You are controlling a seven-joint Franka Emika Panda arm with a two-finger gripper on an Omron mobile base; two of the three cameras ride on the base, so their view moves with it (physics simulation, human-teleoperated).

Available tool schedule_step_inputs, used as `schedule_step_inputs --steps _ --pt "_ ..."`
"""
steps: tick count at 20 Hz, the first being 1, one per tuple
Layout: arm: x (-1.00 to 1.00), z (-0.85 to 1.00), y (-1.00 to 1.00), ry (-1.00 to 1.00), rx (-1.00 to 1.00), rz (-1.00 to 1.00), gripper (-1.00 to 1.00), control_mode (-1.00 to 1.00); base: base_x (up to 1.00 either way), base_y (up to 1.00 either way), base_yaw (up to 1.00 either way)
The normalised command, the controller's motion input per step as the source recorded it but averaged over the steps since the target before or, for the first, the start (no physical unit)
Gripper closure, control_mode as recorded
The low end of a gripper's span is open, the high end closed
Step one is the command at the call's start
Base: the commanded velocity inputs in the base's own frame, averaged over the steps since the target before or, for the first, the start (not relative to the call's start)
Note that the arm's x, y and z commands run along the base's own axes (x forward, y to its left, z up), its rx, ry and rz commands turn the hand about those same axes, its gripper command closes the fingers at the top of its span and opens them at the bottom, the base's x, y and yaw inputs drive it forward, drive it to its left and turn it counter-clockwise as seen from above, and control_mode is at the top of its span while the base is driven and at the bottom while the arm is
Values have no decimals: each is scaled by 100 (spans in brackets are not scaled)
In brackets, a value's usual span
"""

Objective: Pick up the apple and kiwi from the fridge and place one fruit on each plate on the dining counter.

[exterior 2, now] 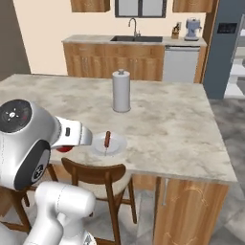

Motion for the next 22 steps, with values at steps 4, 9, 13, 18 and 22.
schedule_step_inputs --steps 4,9,13,18,22 --pt "0 0 0 0 0 0 100 100 70 63 -44" --pt "0 0 0 0 0 0 100 100 79 72 -23" --pt "48 0 34 11 -2 0 100 -100 41 37 -3" --pt "100 -13 53 27 -1 0 100 -100 0 0 0" --pt "96 -38 12 22 0 1 100 -100 0 0 0"
